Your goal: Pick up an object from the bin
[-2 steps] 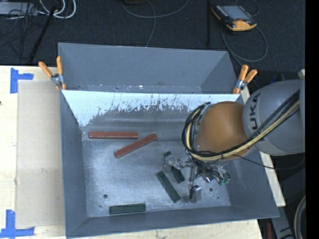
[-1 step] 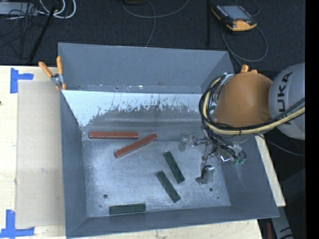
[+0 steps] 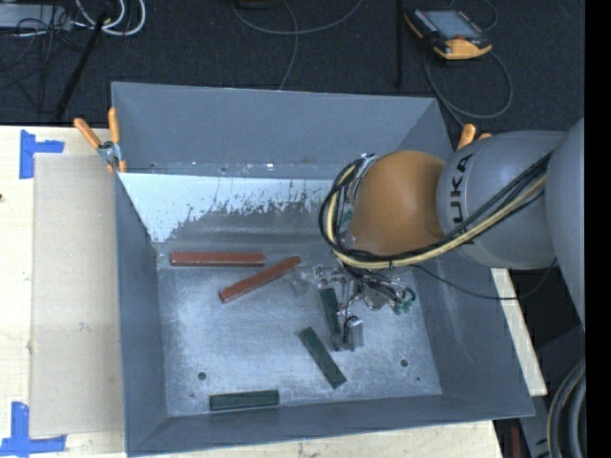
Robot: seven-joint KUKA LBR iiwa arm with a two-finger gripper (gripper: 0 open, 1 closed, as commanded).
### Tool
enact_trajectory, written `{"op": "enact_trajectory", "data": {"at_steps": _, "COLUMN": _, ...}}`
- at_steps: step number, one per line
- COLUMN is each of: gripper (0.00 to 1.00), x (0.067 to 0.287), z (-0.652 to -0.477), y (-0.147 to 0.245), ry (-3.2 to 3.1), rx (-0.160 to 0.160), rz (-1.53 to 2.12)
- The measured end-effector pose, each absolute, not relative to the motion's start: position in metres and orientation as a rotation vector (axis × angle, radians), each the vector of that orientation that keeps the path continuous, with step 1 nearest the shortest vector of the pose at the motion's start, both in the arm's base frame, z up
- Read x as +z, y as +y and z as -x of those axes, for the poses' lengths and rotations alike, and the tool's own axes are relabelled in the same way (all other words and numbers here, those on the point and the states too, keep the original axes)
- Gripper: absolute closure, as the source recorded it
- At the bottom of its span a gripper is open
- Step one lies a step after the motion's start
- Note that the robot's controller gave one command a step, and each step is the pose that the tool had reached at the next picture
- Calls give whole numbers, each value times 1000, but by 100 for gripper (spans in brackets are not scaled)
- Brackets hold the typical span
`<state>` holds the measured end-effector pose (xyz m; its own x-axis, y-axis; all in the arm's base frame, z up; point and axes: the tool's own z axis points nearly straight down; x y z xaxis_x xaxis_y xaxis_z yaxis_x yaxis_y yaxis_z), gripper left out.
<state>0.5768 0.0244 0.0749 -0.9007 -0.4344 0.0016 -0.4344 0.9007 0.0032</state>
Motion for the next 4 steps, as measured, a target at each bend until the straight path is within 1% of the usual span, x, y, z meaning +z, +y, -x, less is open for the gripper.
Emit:
{"op": "enact_trajectory", "data": {"at_steps": 1, "gripper": 0, "x": 70, "z": -508, "y": -8, "ry": -2843, "rx": -2, "rz": -1329}}
{"op": "enact_trajectory", "data": {"at_steps": 2, "gripper": 0, "x": 73, "z": -539, "y": -8, "ry": -2876, "rx": -1, "rz": -1267}}
{"op": "enact_trajectory", "data": {"at_steps": 3, "gripper": 100, "x": 75, "z": -540, "y": -7, "ry": -2884, "rx": 0, "rz": -1264}}
{"op": "enact_trajectory", "data": {"at_steps": 4, "gripper": 0, "x": 73, "z": -538, "y": -8, "ry": -2880, "rx": -2, "rz": -1260}}
